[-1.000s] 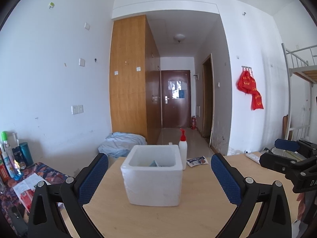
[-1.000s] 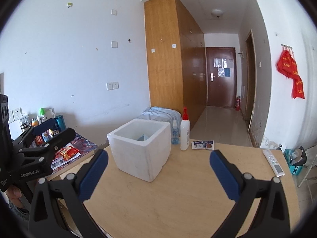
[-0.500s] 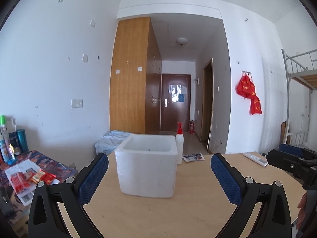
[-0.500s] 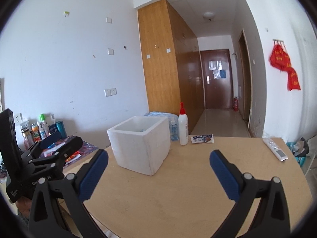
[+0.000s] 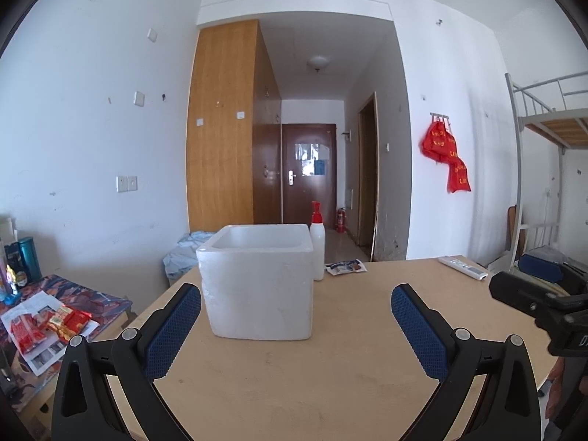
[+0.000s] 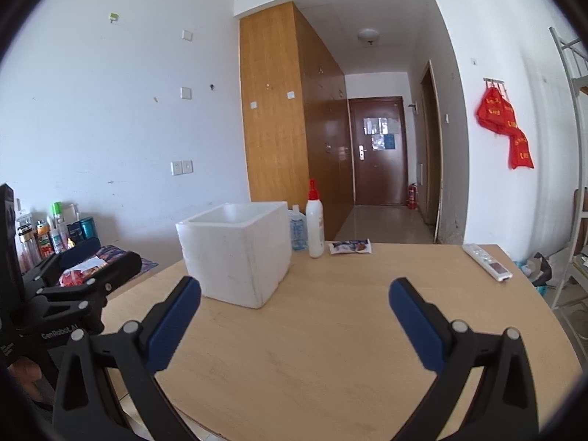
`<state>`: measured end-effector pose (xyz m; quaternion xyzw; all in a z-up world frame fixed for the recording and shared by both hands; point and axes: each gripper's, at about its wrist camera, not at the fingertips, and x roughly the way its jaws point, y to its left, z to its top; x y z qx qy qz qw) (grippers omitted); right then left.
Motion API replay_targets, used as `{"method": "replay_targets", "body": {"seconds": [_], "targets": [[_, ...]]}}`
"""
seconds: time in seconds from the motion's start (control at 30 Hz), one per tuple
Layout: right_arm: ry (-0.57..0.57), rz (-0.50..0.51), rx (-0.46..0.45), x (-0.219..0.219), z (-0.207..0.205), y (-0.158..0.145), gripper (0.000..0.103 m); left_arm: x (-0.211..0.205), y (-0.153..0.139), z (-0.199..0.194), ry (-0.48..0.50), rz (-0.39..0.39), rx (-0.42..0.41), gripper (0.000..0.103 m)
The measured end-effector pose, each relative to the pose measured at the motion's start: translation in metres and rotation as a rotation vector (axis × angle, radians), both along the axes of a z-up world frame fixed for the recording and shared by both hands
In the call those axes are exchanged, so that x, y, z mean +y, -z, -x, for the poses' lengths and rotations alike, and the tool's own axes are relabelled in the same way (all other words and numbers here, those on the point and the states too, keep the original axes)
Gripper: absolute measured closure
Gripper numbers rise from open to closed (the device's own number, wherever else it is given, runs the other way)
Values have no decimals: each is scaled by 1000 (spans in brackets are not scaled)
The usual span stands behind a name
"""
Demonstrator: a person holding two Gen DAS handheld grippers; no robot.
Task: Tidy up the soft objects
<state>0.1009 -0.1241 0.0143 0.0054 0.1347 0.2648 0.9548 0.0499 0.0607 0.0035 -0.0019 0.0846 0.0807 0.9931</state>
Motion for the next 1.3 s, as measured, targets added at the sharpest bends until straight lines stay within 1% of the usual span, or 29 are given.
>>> {"method": "replay_targets", "body": {"seconds": [0.2,0.47,1.3], "targets": [[7,-9,13,-5,0,0,0,-9,4,-4,22,-9,-6,0],[22,-10,20,-8,0,1,0,-7,6,-7,32,-3,9,0],[16,-1,19,-7,-2,3,0,-2,8,-12,31,17,24,0]]}}
